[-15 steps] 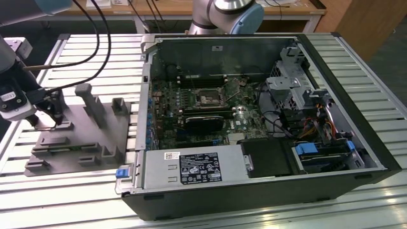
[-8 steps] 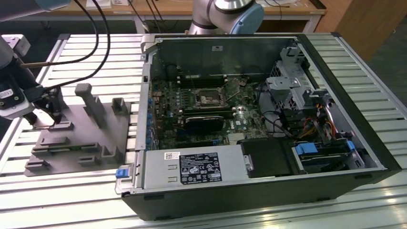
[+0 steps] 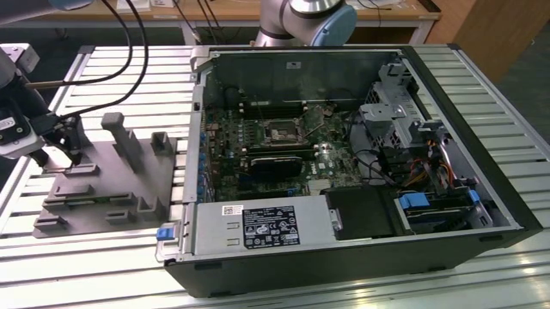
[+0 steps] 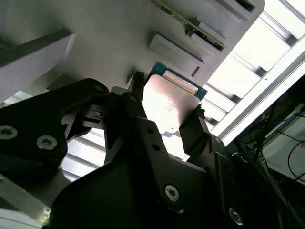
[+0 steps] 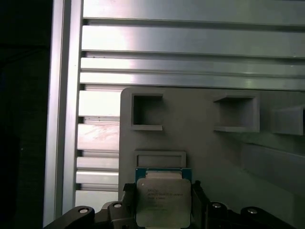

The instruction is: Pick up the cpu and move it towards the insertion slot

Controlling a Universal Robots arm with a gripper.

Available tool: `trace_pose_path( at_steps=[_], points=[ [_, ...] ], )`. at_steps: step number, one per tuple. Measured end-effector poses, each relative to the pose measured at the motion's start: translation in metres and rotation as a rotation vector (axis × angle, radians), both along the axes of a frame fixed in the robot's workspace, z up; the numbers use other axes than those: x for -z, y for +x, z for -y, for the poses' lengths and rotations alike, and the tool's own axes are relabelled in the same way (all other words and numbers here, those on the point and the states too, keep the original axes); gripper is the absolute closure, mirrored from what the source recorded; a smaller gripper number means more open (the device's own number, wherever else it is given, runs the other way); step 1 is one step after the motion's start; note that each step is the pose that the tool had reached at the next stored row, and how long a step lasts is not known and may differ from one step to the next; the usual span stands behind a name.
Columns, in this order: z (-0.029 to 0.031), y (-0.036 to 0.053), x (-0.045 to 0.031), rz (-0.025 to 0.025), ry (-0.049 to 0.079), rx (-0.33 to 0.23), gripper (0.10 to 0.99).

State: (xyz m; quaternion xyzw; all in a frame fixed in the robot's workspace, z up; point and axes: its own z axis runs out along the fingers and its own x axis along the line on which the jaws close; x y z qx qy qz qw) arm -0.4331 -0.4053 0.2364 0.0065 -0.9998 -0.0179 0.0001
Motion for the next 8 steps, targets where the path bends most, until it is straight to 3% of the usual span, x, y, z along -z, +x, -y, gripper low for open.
trace_pose_path(
  at_steps=[8],
  points=[
    [0.0, 0.0, -0.0039, 0.0, 0.0, 0.0, 0.541]
  ],
)
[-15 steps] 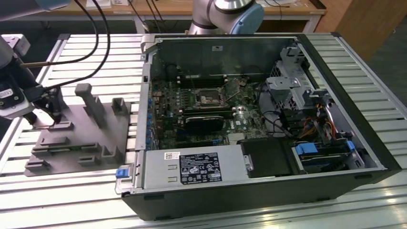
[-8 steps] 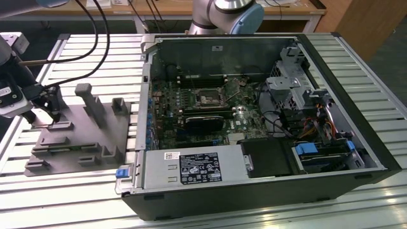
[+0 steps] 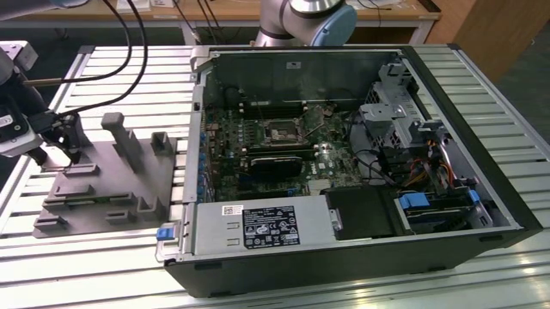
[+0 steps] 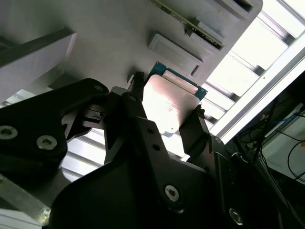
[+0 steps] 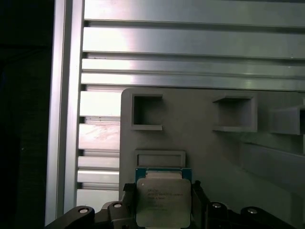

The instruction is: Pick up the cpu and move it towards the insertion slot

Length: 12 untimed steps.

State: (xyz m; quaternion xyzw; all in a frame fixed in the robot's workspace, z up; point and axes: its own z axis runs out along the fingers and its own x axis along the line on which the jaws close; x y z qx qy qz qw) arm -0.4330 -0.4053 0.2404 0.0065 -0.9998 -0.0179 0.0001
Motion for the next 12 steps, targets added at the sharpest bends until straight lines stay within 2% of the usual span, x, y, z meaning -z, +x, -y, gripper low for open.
trace_pose_path(
  at_steps=[12],
  points=[
    [0.0, 0.0, -0.005, 0.0001, 0.0, 0.0, 0.541]
  ],
)
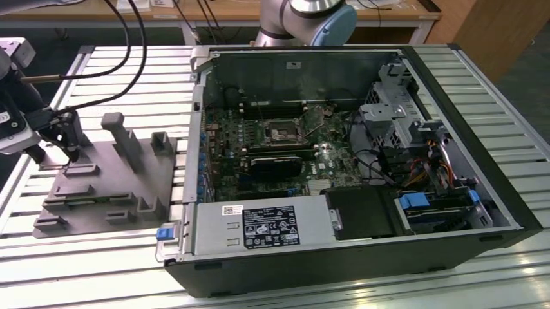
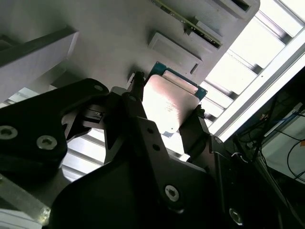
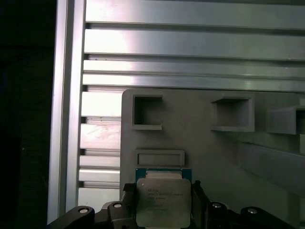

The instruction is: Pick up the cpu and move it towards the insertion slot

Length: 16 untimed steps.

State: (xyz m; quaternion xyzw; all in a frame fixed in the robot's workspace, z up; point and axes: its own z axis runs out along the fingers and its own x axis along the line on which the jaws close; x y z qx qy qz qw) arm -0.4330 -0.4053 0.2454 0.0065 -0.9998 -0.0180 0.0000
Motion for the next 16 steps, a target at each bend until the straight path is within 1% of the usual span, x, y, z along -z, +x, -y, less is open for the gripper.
trace_pose_path(
  at_steps=[5, 16],
  points=[
    [0.0, 0.0, -0.0035, -0.0001, 0.0, 0.0, 0.541],
    [0.0, 0.0, -0.0136, -0.0001, 0.0, 0.0, 0.541]
  ],
)
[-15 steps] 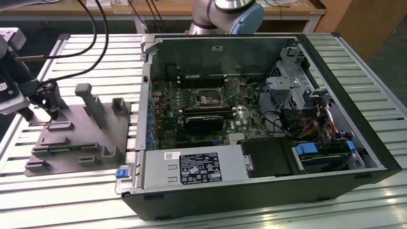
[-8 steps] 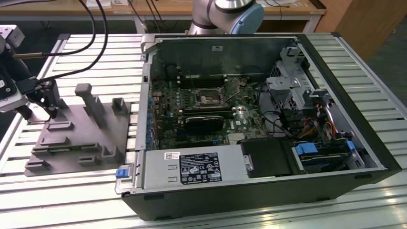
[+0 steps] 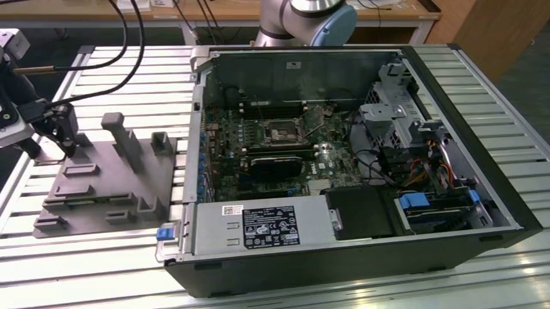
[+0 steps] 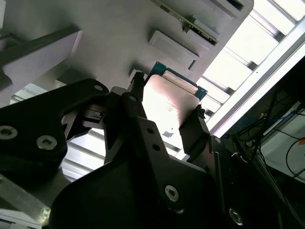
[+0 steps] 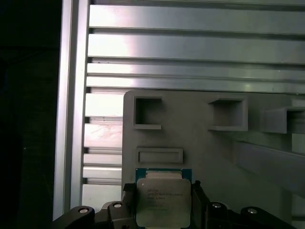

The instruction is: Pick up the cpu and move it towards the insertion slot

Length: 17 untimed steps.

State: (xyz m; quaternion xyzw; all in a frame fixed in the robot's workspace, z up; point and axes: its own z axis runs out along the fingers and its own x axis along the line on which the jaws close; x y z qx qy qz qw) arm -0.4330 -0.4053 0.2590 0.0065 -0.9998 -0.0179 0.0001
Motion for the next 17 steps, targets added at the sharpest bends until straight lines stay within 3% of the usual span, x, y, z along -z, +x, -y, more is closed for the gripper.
trace_pose_path(
  at_steps=[17],
  points=[
    [0.0, 0.0, -0.0193, 0.0, 0.0, 0.0, 0.541]
  ],
)
